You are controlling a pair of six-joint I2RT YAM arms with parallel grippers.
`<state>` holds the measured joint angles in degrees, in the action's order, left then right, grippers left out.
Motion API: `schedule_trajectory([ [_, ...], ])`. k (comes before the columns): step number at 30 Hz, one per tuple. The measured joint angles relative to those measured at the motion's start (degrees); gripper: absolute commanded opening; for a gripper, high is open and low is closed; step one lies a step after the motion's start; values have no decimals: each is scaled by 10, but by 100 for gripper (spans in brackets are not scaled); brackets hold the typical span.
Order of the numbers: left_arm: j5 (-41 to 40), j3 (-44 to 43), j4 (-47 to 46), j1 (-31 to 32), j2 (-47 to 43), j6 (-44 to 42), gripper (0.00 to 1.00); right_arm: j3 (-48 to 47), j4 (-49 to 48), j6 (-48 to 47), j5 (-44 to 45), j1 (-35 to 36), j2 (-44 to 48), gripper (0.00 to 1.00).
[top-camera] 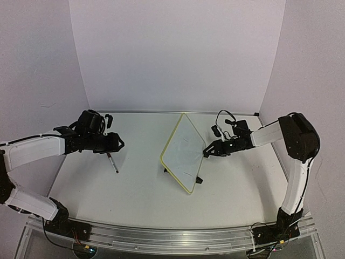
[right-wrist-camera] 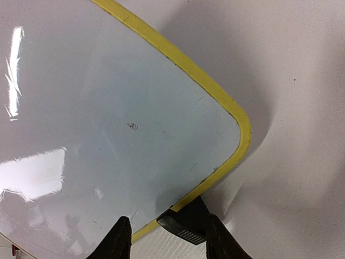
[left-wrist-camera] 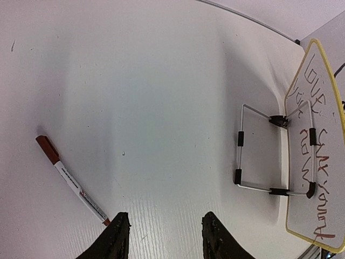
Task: Write a sentence on the whiteboard
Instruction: Move the whiteboard to the center of the board.
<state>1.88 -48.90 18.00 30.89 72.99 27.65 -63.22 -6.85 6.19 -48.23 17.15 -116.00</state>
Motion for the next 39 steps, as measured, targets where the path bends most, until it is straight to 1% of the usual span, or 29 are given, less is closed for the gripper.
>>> schedule_trajectory([
  [5, -3, 7, 0, -2, -3, -4, 46, 13, 0, 2, 9, 24, 17, 44],
  [13, -6, 24, 1, -6, -20, -6, 46, 41, 2, 10, 50, 91, 61, 44],
  [15, -6, 25, 2, -7, -24, -7, 48, 54, 1, 12, 66, 104, 75, 45],
  [17, -6, 25, 2, -8, -29, -7, 52, 72, 0, 13, 87, 118, 95, 46],
  [20, -6, 25, 9, -10, -38, -9, 56, 103, 3, 12, 123, 131, 126, 47],
  [23, -5, 24, 20, -11, -43, -12, 58, 126, 8, 8, 161, 134, 156, 49],
  [27, -3, 18, 35, -15, -44, -13, 60, 133, 12, -5, 205, 132, 182, 51],
  [31, 3, 4, 45, -17, -46, -13, 60, 130, 30, -24, 234, 131, 182, 51],
  [39, 10, -4, 50, -21, -47, -13, 62, 101, 57, -57, 244, 131, 154, 50],
])
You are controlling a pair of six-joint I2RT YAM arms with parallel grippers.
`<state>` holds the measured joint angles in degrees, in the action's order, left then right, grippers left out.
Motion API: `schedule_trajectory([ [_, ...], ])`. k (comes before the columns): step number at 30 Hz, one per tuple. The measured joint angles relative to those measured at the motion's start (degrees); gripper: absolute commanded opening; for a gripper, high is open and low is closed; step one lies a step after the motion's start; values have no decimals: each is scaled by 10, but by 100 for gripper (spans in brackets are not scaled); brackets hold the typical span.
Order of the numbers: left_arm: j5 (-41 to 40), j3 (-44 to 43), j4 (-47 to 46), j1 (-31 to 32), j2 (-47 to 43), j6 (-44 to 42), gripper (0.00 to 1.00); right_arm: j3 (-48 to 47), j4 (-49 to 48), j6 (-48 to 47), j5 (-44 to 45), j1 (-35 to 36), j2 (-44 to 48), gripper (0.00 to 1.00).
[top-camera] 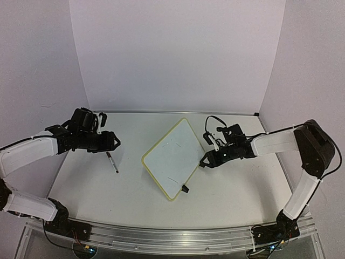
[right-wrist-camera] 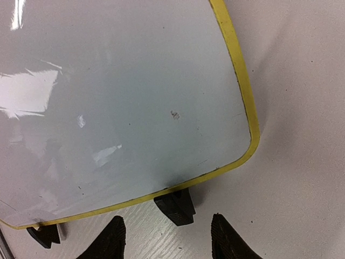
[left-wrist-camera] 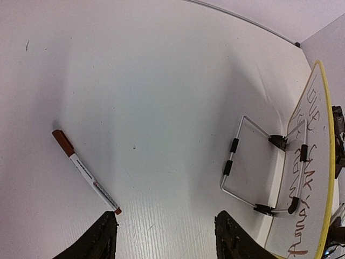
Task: Write a sentence on the whiteboard
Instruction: Move the whiteboard to the center of the board.
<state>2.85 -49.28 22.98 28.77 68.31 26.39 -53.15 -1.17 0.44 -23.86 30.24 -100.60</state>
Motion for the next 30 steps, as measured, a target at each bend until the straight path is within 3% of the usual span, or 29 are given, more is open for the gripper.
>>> schedule_trajectory([
  [16, 0, -4, 11, -8, 5, 3, 64, -38, 27, -35, 9, 11, -51, 42],
  [30, 0, -13, 12, -15, 4, 5, 66, -62, 34, -45, 60, 36, -70, 21],
])
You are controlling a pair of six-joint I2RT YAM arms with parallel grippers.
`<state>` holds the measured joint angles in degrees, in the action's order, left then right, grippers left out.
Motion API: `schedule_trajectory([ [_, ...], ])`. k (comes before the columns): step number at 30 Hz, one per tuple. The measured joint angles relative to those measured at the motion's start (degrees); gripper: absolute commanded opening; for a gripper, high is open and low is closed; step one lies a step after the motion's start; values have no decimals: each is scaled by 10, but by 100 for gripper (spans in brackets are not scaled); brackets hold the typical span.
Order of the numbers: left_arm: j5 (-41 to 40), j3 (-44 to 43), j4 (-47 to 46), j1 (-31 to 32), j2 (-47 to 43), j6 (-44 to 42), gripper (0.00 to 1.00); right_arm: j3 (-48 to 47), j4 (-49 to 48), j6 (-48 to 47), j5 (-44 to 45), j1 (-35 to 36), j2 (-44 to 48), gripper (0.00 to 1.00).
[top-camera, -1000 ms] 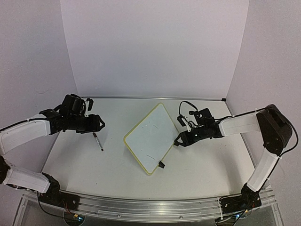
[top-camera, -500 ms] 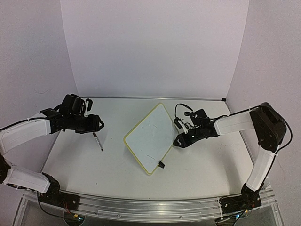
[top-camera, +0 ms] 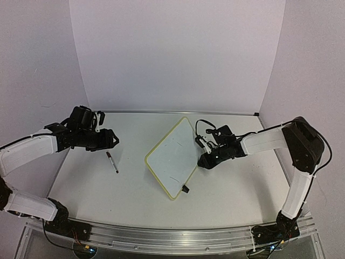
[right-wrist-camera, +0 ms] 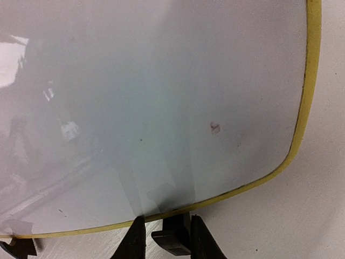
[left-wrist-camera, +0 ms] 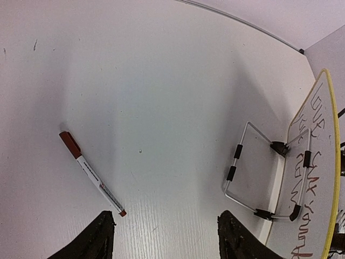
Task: Write a sentence on the whiteboard
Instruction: Move the whiteboard to the center of the board.
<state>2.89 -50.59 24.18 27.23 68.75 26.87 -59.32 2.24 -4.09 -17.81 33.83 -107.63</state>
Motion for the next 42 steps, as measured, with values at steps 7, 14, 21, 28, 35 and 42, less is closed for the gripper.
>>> schedule_trajectory([
  [7, 0, 0, 0, -3, 0, 0, 66, 34, -55, 20, 57, 20, 13, 12],
  [14, 1, 0, 0, -8, 0, 0, 66, 72, -77, 77, 140, 53, 42, 4],
  [21, 5, 0, -1, -11, 0, 0, 66, 77, -64, 151, 228, 81, 49, 0],
  [28, 12, 0, -2, -15, 0, 0, 67, 72, -34, 255, 327, 115, 46, 0],
  [35, 14, 6, -4, -20, 0, 4, 67, 30, 17, 348, 411, 151, 15, 0],
  [42, 14, 34, -9, -27, -2, 27, 68, 0, 67, 421, 471, 188, -8, 0],
])
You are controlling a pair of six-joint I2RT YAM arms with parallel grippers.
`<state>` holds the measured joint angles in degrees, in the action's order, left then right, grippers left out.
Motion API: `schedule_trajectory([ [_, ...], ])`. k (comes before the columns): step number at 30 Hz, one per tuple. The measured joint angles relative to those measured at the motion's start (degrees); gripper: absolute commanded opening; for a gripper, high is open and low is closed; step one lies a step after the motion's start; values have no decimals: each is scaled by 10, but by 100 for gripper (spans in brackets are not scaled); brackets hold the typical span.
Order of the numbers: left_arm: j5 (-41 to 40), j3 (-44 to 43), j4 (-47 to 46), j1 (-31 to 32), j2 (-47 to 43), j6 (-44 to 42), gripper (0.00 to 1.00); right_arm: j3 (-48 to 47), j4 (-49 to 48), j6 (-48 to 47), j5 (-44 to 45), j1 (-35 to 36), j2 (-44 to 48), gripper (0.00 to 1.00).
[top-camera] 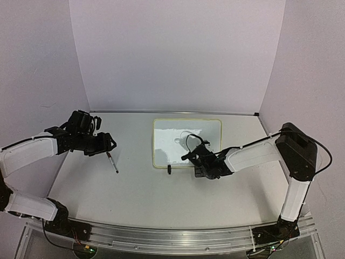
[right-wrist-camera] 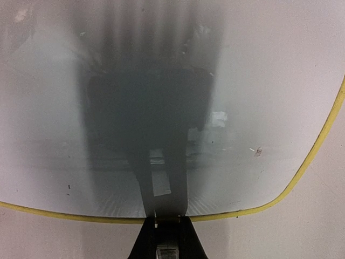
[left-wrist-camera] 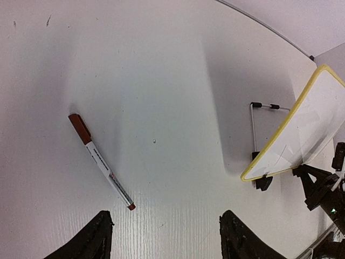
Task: Write a sentence on the whiteboard
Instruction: Move the whiteboard to the center of the board.
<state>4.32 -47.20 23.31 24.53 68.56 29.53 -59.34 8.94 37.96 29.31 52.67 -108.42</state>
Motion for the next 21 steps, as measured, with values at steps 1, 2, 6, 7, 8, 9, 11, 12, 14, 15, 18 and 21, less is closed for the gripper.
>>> schedule_trajectory([
  [1, 0, 5, -1, -1, -1, 4, 68, -1, 5, 9, 5, 5, -1, 0],
  [2, 0, 9, -3, -1, -2, 6, 69, -2, 9, 17, 9, 9, -1, 0],
  [6, -3, 23, -4, -3, -4, 16, 69, -3, 27, 46, 26, 29, -1, 0],
  [7, -5, 26, -4, -3, -4, 19, 69, -3, 32, 54, 30, 35, -1, 0],
  [8, -5, 30, -4, -4, -4, 22, 69, -3, 36, 61, 33, 40, -1, 0],
  [9, -6, 33, -4, -5, -4, 25, 69, -3, 41, 68, 37, 46, -1, 0],
  [11, -9, 41, -8, -7, -4, 32, 70, -3, 48, 79, 44, 57, -1, 0],
  [12, -11, 46, -9, -8, -4, 35, 71, -3, 52, 85, 47, 63, -1, 0],
  [14, -15, 54, -9, -10, -4, 41, 72, -3, 57, 92, 51, 73, -1, 0],
  [15, -17, 58, -9, -11, -4, 46, 72, -2, 58, 96, 53, 78, -1, 0],
  [18, -21, 66, -9, -17, -3, 54, 74, 0, 59, 103, 57, 89, -1, 0],
  [21, -26, 69, -16, -27, -1, 62, 73, 3, 58, 107, 61, 97, -1, 0],
])
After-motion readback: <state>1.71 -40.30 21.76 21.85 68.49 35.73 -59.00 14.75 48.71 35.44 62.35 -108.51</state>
